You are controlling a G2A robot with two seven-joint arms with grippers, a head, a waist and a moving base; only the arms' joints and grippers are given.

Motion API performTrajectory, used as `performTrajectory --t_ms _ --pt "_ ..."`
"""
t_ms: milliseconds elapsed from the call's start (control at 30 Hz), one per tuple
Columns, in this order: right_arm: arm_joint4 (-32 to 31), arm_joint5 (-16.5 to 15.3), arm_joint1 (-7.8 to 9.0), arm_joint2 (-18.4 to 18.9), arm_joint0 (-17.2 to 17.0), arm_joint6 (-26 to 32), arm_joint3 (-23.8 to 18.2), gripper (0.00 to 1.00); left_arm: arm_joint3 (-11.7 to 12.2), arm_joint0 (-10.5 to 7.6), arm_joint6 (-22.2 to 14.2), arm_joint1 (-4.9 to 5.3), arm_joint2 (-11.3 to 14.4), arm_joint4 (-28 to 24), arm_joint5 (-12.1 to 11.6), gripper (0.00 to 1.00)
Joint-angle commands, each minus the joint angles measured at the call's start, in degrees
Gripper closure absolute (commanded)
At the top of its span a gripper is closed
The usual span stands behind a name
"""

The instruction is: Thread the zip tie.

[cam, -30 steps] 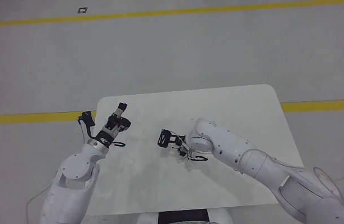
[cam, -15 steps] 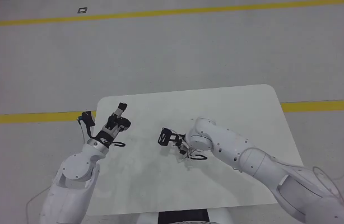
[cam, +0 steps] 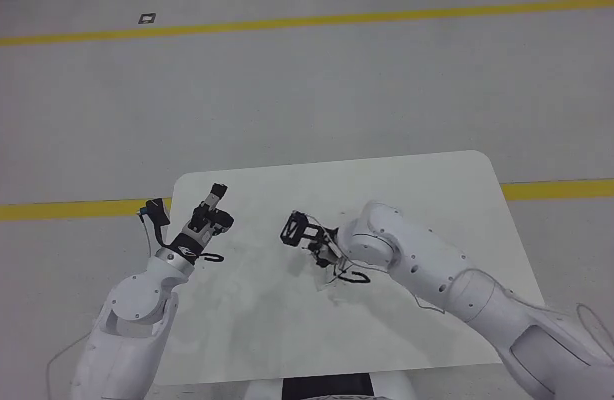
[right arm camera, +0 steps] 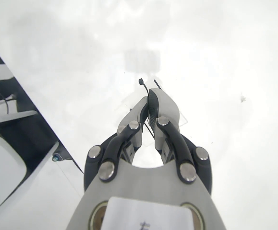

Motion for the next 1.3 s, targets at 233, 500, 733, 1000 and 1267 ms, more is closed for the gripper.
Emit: performTrajectory --t_ms 233,500,733,1000,1267 --pt "9.91 0.25 2.54 9.97 -6.95 -5.12 -3.09 1.0 0.0 0.0 0.0 0.0 0.0 0.0 0.0 0.0" --pt "24.66 -4.51 3.67 16.38 -12.0 -9.87 -1.52 1.0 0.0 0.0 0.0 0.0 0.0 0.0 0.0 0.0" --pt "24.66 -4.51 3.67 16.38 -12.0 -9.87 -1.52 1.0 0.0 0.0 0.0 0.0 0.0 0.0 0.0 0.0" --pt "38.29 -3.84 3.44 18.79 -14.19 -14.22 2.0 1.0 0.0 0.0 0.0 0.0 0.0 0.0 0.0 0.0" --pt "55.38 -1.32 2.79 20.02 -14.38 -12.65 7.42 1.0 0.0 0.0 0.0 0.0 0.0 0.0 0.0 0.0"
